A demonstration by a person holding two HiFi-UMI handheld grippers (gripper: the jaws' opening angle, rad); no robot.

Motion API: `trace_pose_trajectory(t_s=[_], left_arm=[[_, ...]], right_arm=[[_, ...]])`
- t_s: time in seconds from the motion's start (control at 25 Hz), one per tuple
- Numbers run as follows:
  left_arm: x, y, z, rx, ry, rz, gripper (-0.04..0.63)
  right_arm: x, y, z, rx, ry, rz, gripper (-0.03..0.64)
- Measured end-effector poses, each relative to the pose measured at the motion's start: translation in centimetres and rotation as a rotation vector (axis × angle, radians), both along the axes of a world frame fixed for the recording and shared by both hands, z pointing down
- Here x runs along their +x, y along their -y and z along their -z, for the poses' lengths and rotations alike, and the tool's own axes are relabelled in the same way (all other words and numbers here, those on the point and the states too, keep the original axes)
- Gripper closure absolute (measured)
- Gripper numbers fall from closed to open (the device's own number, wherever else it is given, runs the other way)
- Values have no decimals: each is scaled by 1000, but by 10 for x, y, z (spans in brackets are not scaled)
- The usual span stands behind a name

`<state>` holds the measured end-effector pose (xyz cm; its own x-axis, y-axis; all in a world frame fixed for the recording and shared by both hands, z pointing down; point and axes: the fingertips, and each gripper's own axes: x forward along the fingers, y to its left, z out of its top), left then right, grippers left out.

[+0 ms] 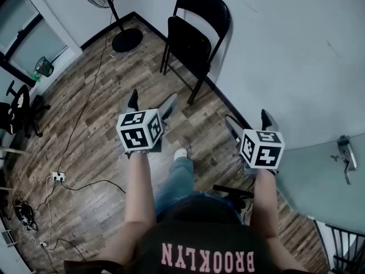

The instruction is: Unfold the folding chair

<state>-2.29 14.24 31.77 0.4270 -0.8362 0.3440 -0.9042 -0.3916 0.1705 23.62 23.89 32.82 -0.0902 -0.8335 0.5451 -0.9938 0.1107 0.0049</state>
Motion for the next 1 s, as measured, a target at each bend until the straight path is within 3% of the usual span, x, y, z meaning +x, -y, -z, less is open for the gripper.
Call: trace_pose_trajectory(t_s=[0.36, 0.56, 1.0], left_arm=[[-23, 114, -4, -46, 52, 22, 28], [-27, 165, -7, -50, 59, -7, 28], [-21, 220, -13, -68, 60, -39, 28]], right_arm=[[-17, 116, 9, 11, -5, 4, 89], [-20, 165, 9, 22, -33, -29, 89], [-21, 214, 14, 25, -70, -49, 89]])
